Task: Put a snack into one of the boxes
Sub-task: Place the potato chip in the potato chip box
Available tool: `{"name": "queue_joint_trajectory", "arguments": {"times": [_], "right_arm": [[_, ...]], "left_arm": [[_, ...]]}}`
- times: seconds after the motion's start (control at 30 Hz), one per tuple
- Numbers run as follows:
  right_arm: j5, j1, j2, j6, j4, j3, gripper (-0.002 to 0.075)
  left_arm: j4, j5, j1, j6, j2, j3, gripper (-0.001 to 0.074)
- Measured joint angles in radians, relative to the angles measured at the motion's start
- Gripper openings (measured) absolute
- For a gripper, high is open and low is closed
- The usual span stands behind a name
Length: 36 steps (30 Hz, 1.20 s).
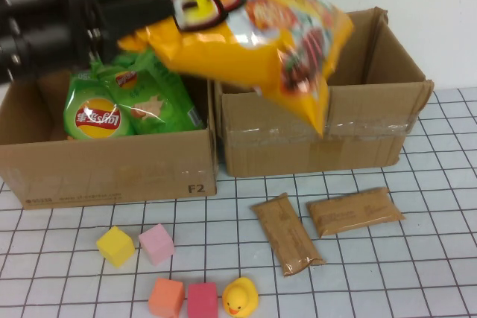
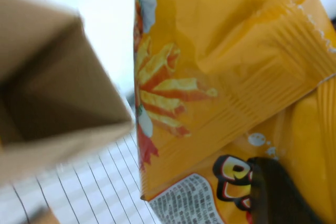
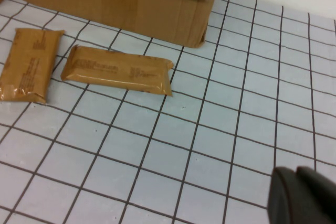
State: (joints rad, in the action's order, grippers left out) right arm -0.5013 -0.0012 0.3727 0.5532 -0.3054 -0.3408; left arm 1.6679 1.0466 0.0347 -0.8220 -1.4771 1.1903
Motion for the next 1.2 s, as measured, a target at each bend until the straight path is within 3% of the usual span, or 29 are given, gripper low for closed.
{"name": "queue_joint_trajectory", "arguments": {"times": [0.17, 0.4, 0.6, 0.87, 1.2], "right_arm": [[0.0, 0.0, 0.0, 0.0, 0.0, 0.0, -0.0003], [0.0, 0.0, 0.0, 0.0, 0.0, 0.0, -0.0003], [0.0, 0.0, 0.0, 0.0, 0.0, 0.0, -0.0003], [0.0, 0.0, 0.0, 0.0, 0.0, 0.0, -0.0003], [0.0, 0.0, 0.0, 0.0, 0.0, 0.0, -0.0003]], "left_arm": [[-0.002, -0.092, 0.071, 0.007, 0.0, 0.054, 0.0091], [-0.002, -0.161, 0.303, 0.01, 0.0, 0.058, 0.0091], [-0.03, -0.127, 0.437, 0.036, 0.0, 0.058, 0.0091], [-0.239, -0.106, 0.467, 0.044, -0.004, 0.058, 0.0091], [-0.229, -0.177, 0.38, 0.058, -0.125, 0.058, 0.0091]]}}
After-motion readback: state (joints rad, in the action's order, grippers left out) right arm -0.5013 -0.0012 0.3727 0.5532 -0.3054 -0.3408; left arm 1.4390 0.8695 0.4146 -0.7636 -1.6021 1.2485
